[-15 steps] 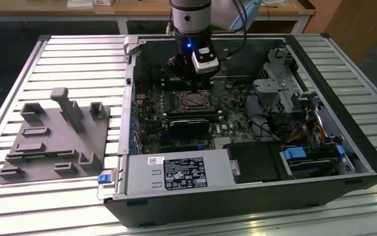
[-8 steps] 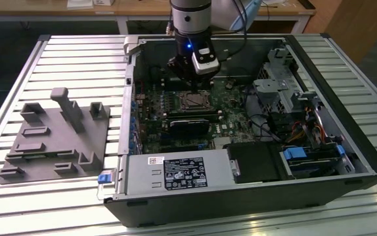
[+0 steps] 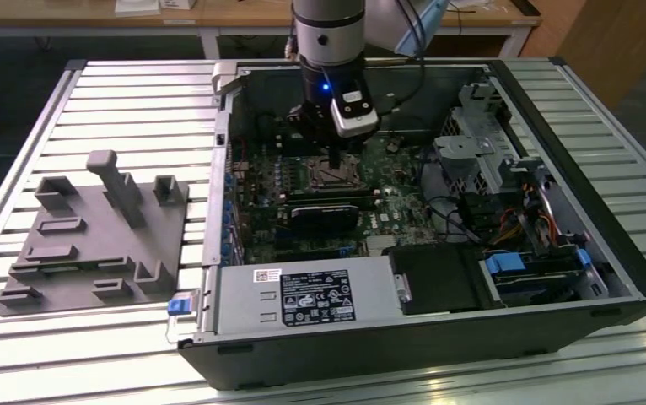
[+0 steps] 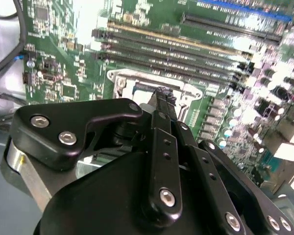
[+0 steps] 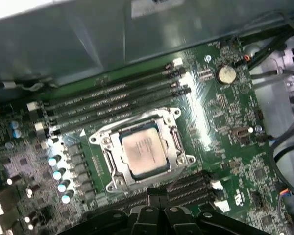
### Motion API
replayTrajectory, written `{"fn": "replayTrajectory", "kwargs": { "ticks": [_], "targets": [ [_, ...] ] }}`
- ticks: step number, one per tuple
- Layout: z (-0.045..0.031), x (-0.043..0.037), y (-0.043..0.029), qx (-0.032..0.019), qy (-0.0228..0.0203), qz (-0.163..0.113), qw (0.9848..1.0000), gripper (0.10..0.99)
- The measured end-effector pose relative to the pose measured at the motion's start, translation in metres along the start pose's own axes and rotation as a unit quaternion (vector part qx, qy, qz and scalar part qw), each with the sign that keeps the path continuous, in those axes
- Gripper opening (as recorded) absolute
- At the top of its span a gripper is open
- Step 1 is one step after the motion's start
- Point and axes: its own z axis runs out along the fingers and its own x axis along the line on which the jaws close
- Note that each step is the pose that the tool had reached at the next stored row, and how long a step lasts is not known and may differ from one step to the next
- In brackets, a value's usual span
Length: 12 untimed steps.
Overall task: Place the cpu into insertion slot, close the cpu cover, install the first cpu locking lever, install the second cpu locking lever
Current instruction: 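Install the second cpu locking lever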
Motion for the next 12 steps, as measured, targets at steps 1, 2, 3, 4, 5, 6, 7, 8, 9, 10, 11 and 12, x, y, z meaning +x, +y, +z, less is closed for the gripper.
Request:
{"fn": "replayTrajectory", "kwargs": {
  "ticks": [1,2,3,4,5,6,7,8,9,10,11,12],
  "targets": [
    [0.0001,-0.0006,-0.0016,0.0000,0.0000,0.000,1.0000,0.106],
    [0.0001,-0.0011,-0.0031,0.0001,0.0000,0.000,1.0000,0.106],
    [0.0002,-0.0014,-0.0041,0.0001,0.0000,0.000,1.0000,0.106],
    [0.0002,-0.0017,-0.0050,0.0001,0.0000,0.000,1.0000,0.106],
    [0.0003,-0.0019,-0.0056,0.0000,0.0000,0.000,1.0000,0.106],
    [0.0005,-0.0021,-0.0062,0.0001,0.0000,0.000,1.0000,0.106],
    [0.0009,-0.0022,-0.0068,0.0000,0.0000,0.000,1.0000,0.106],
    [0.0016,-0.0024,-0.0074,-0.0001,0.0000,-0.001,1.0000,0.106],
    [0.0023,-0.0023,-0.0081,-0.0003,-0.0001,-0.003,1.0000,0.106],
    [0.0029,-0.0024,-0.0087,-0.0006,-0.0001,-0.006,1.0000,0.106],
    [0.0034,-0.0023,-0.0091,-0.0011,-0.0002,-0.010,1.0000,0.106],
    [0.0039,-0.0023,-0.0094,-0.0016,-0.0003,-0.014,0.9999,0.106]
  ]
}}
